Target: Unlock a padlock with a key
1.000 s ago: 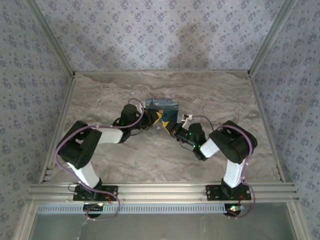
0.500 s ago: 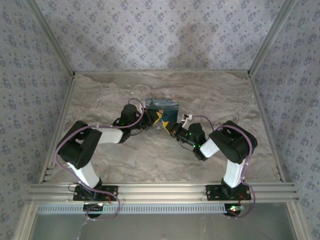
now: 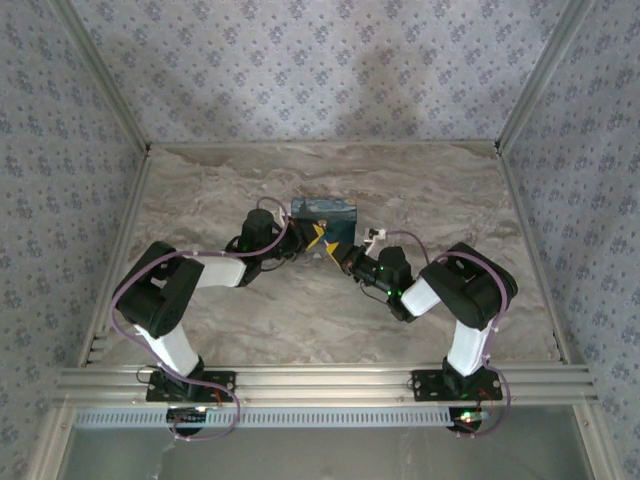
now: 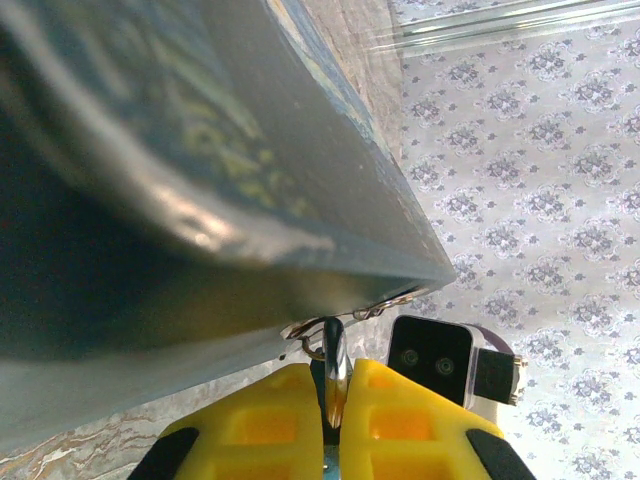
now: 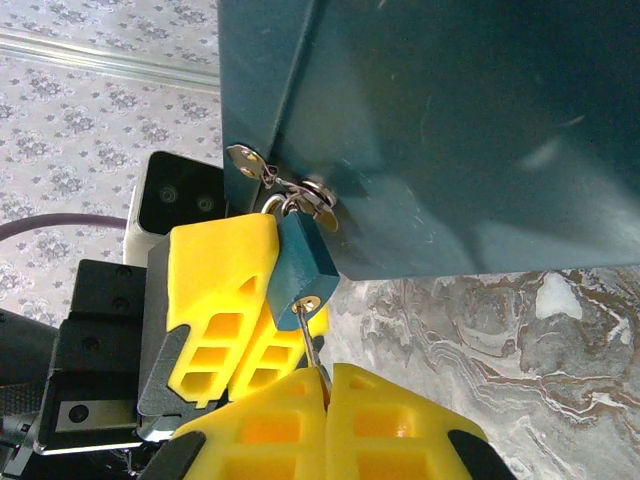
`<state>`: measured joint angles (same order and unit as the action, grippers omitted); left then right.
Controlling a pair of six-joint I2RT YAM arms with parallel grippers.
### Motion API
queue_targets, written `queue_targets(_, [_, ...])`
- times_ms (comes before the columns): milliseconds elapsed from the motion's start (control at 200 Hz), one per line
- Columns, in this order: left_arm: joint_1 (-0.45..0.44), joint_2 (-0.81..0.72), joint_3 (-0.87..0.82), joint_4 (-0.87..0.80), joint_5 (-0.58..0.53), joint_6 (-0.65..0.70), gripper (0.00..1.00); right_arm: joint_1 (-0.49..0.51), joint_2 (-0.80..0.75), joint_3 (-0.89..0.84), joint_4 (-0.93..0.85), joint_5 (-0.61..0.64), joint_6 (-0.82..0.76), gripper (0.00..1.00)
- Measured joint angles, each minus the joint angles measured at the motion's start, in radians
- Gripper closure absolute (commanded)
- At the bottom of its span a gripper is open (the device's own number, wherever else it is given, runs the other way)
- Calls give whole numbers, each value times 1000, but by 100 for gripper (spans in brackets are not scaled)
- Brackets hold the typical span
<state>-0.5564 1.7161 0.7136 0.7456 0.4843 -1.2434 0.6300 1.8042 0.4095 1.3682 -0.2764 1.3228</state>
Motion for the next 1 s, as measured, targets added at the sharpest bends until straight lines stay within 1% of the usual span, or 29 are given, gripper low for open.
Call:
queue_targets(390, [-1,0,0,29,-10,0,100,0,0,24,-10,2,34,100])
queue_targets(804, [0,0,0,77,-31,-5,100,3,0,52,-10,18,175,100])
queue_targets(999, [0,0,-7,97,-32,-16,100,2,0,55,-8,26,204,100])
